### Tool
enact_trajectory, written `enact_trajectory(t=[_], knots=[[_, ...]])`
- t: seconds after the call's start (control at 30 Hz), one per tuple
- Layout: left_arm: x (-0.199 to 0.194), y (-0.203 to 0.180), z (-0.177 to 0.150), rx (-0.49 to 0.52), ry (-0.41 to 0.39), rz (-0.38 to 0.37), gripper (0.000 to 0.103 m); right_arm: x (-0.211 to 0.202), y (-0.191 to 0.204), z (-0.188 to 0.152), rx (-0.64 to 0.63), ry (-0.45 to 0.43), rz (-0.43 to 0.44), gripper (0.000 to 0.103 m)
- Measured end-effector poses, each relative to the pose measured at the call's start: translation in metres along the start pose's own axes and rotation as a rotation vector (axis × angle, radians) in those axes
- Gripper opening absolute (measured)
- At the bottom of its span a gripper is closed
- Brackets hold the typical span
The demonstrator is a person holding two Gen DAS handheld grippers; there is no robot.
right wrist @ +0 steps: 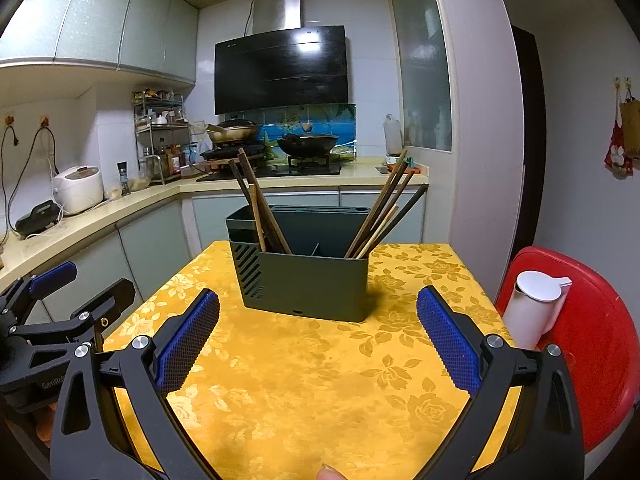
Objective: Organize utensils
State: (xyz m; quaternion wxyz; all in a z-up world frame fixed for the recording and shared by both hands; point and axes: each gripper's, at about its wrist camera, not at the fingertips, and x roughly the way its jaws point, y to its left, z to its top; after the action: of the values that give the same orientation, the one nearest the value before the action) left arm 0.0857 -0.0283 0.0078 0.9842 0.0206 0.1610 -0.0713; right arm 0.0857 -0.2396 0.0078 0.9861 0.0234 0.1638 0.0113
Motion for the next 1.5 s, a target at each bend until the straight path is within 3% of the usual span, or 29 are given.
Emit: enact_trajectory(t=[1.5], knots=[[0.0039,0.0047,-0.0015,-0.004,-0.009,0.011,0.096,-0.0029,-0.0033,-0.0033,-0.004,0.003,-0.001,0.096]])
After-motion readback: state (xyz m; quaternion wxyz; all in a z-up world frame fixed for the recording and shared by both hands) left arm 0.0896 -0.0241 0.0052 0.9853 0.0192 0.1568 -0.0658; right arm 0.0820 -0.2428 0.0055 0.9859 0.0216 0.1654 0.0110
